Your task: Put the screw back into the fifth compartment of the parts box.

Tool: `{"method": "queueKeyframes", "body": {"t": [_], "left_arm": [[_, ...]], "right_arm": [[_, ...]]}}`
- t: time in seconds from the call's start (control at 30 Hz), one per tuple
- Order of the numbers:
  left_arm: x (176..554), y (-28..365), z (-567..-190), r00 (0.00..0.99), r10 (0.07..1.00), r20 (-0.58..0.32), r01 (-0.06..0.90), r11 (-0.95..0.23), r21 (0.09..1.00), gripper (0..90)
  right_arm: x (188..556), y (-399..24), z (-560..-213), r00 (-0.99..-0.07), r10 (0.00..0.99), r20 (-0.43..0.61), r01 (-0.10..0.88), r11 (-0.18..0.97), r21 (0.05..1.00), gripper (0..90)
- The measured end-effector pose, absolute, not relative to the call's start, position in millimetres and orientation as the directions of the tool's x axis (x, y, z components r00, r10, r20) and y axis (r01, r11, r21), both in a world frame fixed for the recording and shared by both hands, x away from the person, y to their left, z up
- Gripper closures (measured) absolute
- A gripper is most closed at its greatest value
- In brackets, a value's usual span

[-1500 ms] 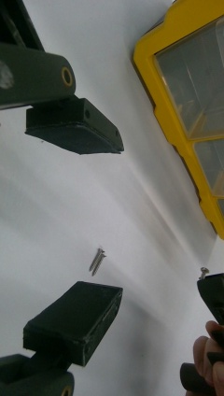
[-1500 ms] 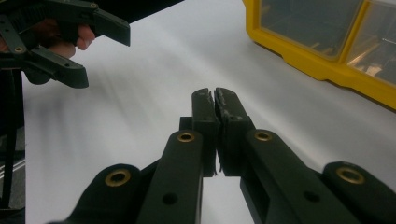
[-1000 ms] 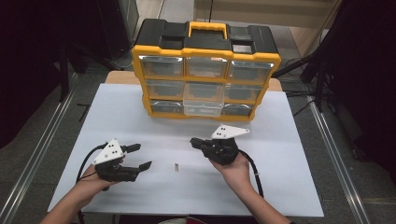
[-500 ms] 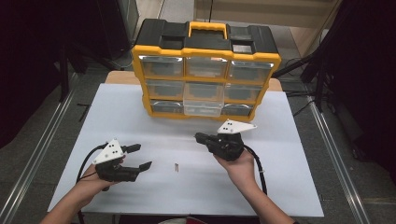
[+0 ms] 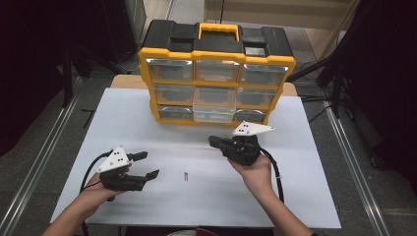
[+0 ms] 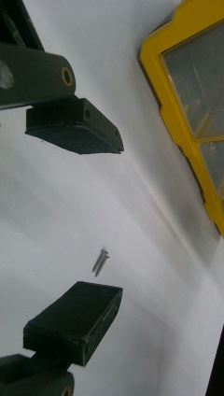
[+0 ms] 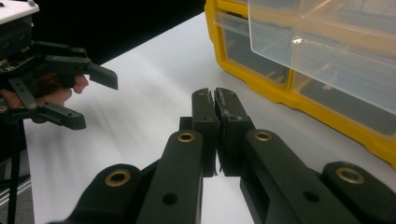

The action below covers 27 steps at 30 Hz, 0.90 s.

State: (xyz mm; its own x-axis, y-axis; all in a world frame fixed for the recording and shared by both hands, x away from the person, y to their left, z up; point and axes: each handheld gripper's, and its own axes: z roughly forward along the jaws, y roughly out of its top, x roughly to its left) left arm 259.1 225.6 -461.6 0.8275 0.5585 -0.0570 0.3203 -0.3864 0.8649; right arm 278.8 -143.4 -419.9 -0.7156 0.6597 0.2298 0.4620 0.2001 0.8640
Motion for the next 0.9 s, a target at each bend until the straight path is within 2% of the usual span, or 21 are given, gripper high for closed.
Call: {"method": "queueKeyframes", "body": {"t": [0.9], "left_arm": [[260,226,-462,0.828,0.559,-0.053,0.325,-0.4,0.857,25.7]], "right_arm": [[289,-148,-387,-0.685,0.693,0.225,0.452,0.162,0.877,88.6]]}}
